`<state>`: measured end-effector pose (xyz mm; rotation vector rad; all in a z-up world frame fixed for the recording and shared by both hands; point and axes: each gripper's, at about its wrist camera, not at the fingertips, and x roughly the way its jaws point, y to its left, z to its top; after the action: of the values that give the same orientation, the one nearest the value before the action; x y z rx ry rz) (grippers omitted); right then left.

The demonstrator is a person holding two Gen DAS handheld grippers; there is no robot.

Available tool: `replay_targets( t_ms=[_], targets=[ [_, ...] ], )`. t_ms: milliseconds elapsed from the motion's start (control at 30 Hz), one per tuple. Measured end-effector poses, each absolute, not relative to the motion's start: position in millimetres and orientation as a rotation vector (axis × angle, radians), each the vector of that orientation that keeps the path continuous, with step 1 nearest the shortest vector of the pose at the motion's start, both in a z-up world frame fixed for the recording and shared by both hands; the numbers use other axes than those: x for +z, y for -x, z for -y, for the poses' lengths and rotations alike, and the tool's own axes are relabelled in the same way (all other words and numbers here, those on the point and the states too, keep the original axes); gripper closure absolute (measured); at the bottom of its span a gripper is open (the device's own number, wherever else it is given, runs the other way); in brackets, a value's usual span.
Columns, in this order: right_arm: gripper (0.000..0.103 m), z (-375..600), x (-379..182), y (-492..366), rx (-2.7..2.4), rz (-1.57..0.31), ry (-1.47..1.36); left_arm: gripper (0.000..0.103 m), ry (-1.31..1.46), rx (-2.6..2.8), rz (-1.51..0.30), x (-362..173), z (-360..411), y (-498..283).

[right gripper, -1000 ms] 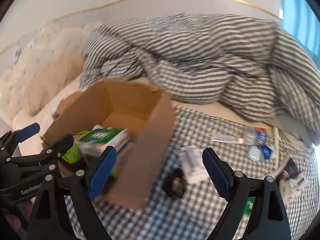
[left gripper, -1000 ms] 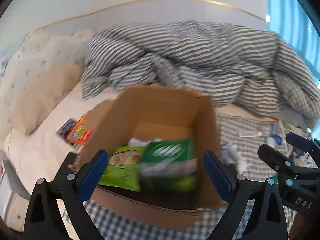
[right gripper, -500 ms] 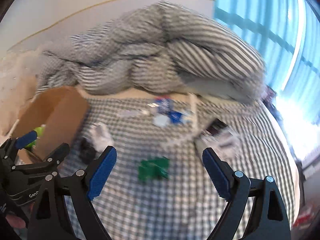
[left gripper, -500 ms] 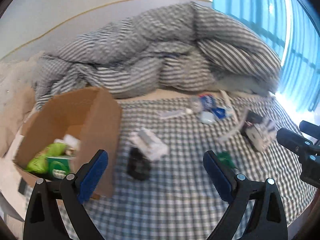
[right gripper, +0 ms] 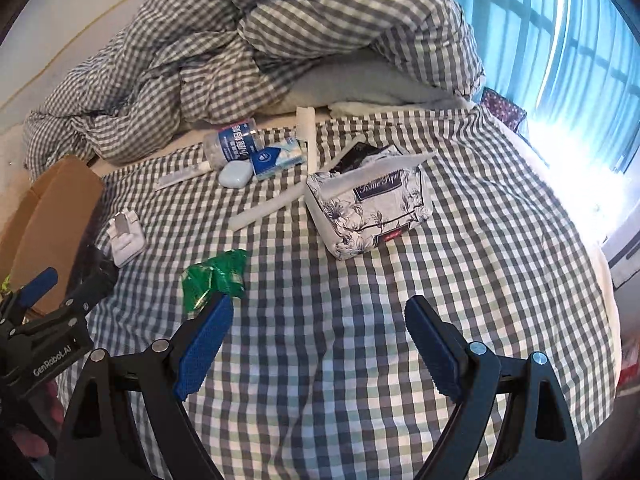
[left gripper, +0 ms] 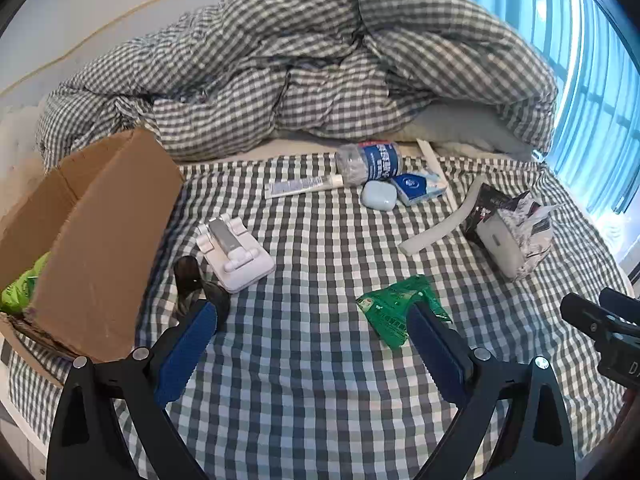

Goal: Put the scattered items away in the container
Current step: 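Withdraw both tools from the box toward the remaining items, then grasp the floral tissue pack with the right tool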

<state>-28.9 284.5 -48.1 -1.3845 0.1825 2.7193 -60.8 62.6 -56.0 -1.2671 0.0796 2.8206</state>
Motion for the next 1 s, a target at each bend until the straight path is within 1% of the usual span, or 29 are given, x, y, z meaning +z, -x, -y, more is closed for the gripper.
replay_targets(
  t_ms=[233,500,700,900,1000],
  targets=[
    [0.015,-297,-63,44,2.7,-0.222,1.399,0.005,1.329,2.797,-0.117,-81,-61,74],
    [0.015,-313,-82,80,2.662,-0.206,1.408,0.005,1.396,2.78,-0.114,-104,-48,89],
    [0.015,-318,-95,110,2.642,-0.123,1.343,0.005,1.396,2.78,-0.102,-112,-35,96],
    [0.015,-309,-121,143,2.649,-0.089,1.404,0.005,1.433,2.772,-0.08,-123,-28,103],
    [0.014,-298,-134,156,2.584,0.052,1.402,0.005,1.441,2.771,-0.075,-125,-25,103]
  ],
)
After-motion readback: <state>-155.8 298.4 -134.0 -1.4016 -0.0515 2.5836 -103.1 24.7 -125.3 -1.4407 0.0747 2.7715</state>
